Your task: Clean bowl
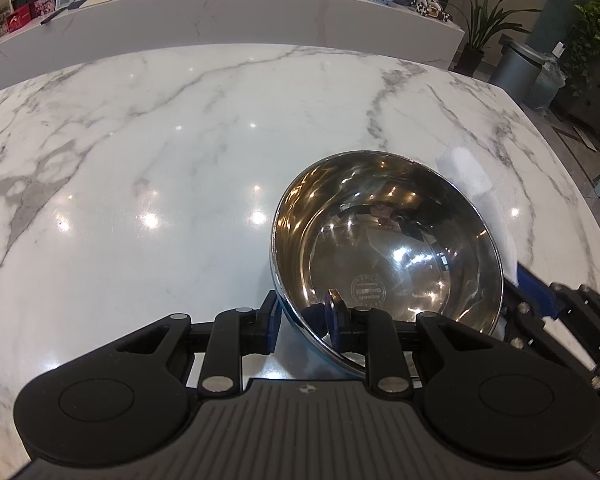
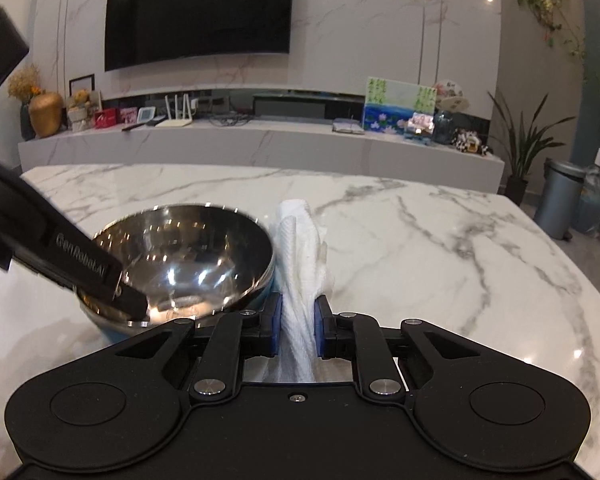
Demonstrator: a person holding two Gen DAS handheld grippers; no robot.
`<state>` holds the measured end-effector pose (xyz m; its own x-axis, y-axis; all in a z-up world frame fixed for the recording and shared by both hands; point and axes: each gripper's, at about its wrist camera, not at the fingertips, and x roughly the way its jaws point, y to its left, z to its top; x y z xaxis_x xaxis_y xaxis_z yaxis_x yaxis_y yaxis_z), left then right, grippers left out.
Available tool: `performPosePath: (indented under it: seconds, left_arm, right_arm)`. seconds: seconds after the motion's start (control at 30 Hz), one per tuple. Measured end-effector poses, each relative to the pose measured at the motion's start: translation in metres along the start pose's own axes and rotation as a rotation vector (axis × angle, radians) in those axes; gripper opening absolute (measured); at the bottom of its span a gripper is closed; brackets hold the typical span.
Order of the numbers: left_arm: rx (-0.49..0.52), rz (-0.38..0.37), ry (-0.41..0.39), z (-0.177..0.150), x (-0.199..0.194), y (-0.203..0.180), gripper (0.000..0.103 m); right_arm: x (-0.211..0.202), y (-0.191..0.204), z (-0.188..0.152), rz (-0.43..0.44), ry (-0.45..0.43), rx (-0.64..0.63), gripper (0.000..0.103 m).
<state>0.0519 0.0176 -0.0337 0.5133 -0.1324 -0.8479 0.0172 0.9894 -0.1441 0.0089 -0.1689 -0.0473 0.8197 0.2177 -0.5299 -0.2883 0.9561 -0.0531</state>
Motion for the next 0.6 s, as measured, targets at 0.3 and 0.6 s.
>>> performPosePath:
  seconds: [0.3, 0.6]
  left_arm:
    - [-0.032, -0.008, 0.022, 0.001, 0.002, 0.004, 0.032]
    - [-0.061, -0.027, 0.058, -0.002, 0.002, 0.001, 0.033]
  right_arm:
    - [0.002, 0.01, -0.012, 0.027, 0.058, -0.037, 0.014]
    - [-0.001, 0.013, -0.016, 0.031, 0.067, -0.047, 0.014]
